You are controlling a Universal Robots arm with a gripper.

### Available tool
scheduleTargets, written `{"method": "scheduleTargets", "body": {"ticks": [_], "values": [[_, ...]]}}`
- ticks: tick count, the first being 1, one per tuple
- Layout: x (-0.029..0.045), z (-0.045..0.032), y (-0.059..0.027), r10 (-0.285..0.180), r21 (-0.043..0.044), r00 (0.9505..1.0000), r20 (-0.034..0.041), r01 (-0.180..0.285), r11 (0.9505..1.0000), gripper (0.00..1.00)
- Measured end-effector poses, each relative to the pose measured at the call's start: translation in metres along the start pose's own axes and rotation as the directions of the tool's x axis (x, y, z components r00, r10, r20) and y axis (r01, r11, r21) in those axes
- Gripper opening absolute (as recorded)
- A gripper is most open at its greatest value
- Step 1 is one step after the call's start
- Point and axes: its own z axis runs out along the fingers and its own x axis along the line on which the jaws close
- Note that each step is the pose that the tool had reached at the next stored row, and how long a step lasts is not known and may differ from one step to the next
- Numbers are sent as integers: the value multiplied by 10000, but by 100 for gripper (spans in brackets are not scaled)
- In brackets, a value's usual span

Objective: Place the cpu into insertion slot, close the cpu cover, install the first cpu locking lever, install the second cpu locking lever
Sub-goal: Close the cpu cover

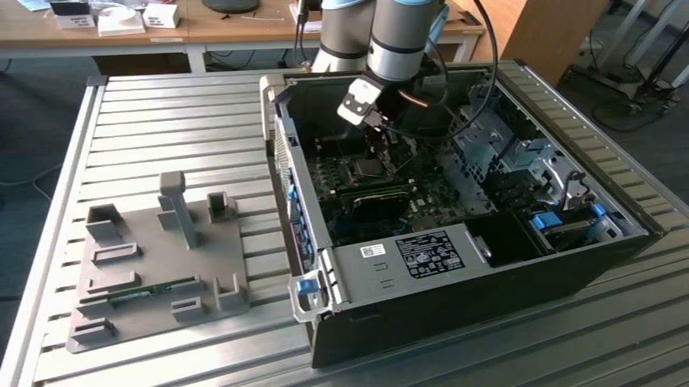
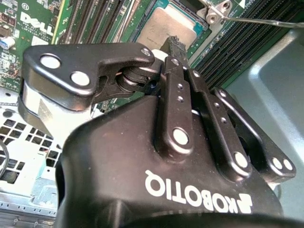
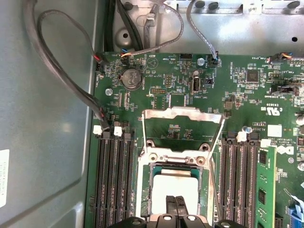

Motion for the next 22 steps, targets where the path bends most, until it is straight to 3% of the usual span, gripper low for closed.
{"method": "scheduleTargets", "body": {"ticks": [4,22], "values": [[1,-33,1,0,0,10000,-1,0,10000,11],[1,-36,1,0,0,10000,-1,0,10000,11]]}}
